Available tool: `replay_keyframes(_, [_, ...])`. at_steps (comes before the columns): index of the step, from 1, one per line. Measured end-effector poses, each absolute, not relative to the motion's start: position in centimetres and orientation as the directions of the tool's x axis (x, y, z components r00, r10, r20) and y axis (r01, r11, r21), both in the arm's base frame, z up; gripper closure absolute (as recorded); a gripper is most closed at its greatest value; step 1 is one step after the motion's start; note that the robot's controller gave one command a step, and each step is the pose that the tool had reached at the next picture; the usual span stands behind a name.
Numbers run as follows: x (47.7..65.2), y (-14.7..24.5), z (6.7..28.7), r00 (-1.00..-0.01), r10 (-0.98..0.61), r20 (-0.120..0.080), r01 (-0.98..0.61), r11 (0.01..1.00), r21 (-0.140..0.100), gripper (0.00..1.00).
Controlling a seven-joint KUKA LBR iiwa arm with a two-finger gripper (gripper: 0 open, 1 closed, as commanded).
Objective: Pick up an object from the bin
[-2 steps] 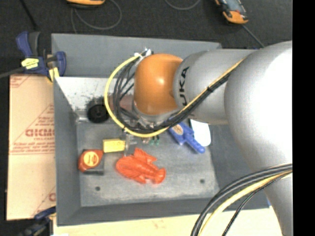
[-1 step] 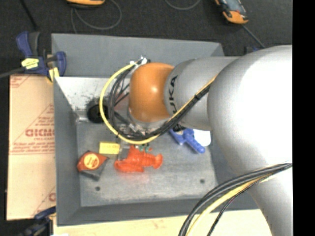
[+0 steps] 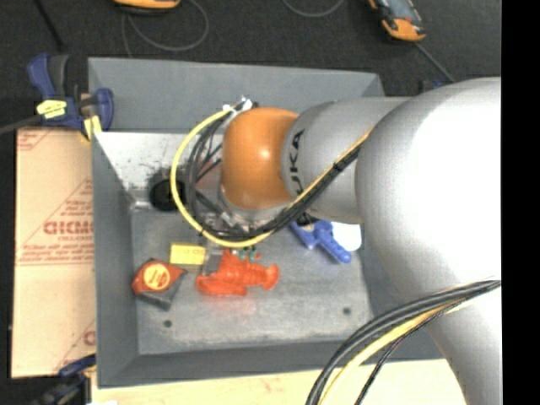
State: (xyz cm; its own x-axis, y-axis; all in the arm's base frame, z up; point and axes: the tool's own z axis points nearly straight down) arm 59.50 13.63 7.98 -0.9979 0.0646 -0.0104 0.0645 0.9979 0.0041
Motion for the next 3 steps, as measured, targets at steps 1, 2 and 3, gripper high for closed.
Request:
replay_keyframes(1, [58.8, 13.6, 11.5, -0.999, 0.051, 0.005, 0.051, 0.999, -0.002, 1.00])
replay_keyframes(2, [57.9, 11.4, 17.7, -0.999, 0.035, 0.001, 0.035, 0.999, -0.001, 1.00])
replay_keyframes(3, [53.6, 11.5, 24.3, -0.999, -0.035, 0.003, -0.035, 0.999, -0.002, 1.00])
